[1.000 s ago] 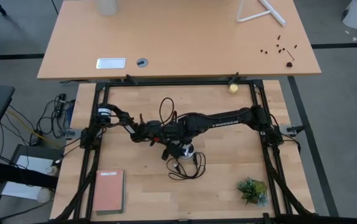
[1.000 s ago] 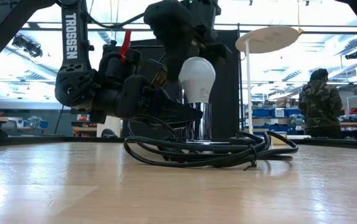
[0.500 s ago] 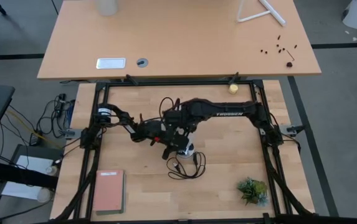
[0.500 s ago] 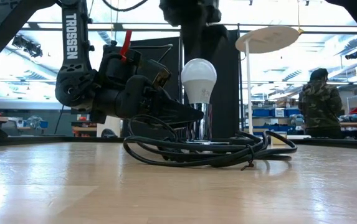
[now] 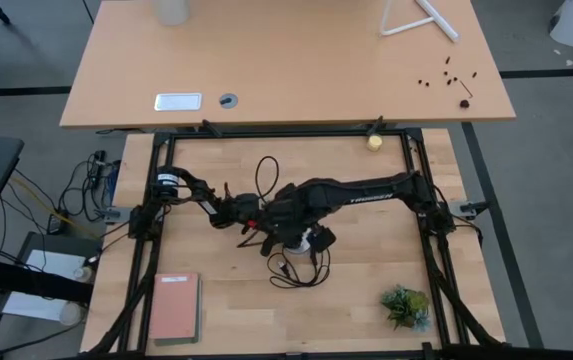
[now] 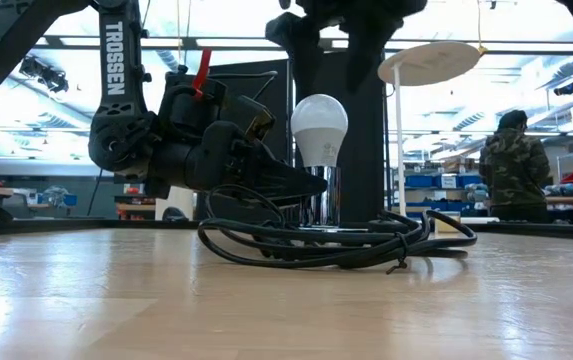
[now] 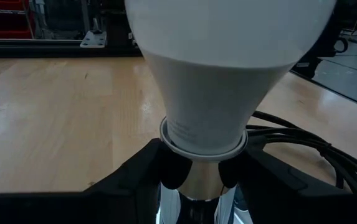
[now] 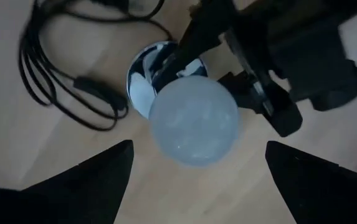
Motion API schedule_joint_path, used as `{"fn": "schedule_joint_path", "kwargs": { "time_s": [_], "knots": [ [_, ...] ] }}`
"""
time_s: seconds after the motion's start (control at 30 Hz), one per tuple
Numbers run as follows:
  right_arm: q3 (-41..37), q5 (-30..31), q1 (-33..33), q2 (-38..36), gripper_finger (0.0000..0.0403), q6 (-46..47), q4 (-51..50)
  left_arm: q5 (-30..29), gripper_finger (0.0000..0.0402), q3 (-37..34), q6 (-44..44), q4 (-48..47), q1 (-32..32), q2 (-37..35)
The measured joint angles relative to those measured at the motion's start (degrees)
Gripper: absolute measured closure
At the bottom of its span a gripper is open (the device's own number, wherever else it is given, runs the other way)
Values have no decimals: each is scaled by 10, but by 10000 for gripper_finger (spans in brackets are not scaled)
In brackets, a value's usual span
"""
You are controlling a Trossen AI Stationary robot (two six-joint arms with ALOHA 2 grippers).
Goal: Screw lightbulb
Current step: Insert the white lightbulb into the silver lamp
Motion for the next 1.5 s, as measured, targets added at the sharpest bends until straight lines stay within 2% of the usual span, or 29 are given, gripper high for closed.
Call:
{"fn": "schedule_joint_path", "kwargs": {
  "time_s": [0.17,0.37,0.53,0.67,0.93,1.07,1.33,1.5],
  "knots": [
    [-24,-3,0,0,30,-32,3,0,211,0,-2,0,0,0],
    [-59,-8,0,1,30,-115,37,0,211,0,-2,0,0,0],
    [-82,-12,-4,1,30,-119,98,0,211,0,-4,0,0,0],
    [-107,-42,-9,1,30,-119,116,0,211,0,-4,0,0,0],
    [-152,-64,-16,2,35,-120,145,0,211,0,-4,0,0,0],
    [-160,-70,-21,2,60,-105,155,1,211,0,-4,0,0,0],
    [-160,-73,-31,2,145,-54,159,2,211,0,-4,0,0,0],
    [-160,-72,-31,2,151,-19,159,2,211,0,-4,-1,0,0]
  ]
}}
